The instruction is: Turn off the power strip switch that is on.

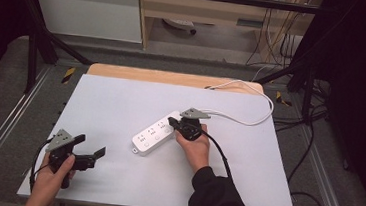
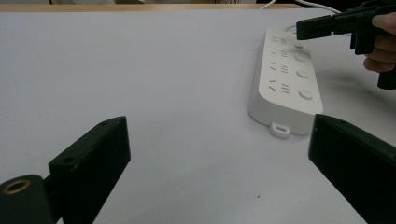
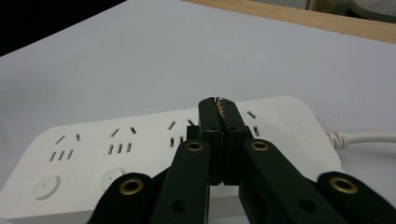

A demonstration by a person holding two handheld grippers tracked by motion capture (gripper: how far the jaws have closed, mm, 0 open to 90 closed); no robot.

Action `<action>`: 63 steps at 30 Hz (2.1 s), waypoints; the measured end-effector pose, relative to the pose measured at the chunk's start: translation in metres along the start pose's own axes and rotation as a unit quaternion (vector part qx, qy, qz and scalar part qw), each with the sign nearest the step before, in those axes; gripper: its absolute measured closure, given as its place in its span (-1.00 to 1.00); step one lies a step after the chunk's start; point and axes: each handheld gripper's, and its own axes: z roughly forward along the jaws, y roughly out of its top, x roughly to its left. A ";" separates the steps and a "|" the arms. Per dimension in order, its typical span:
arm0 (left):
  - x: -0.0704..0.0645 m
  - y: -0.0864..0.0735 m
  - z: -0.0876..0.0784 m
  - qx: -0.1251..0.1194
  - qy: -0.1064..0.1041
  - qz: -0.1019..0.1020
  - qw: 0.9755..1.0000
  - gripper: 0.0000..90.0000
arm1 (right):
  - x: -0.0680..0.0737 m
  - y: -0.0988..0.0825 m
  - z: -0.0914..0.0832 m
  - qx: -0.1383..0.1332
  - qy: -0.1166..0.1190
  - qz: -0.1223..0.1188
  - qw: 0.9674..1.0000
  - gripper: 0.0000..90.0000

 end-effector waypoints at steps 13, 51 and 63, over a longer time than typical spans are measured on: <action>0.000 0.000 0.000 0.001 0.001 0.000 1.000 -0.88 | 0.011 -0.012 -0.003 -0.006 0.003 -0.015 1.000 1.00; 0.000 0.000 0.000 0.003 0.000 0.001 1.000 -0.88 | 0.017 -0.015 -0.001 -0.001 -0.001 -0.014 1.000 1.00; 0.000 -0.001 0.000 0.003 0.001 0.001 1.000 -0.88 | 0.017 -0.018 0.000 -0.004 -0.004 -0.013 1.000 1.00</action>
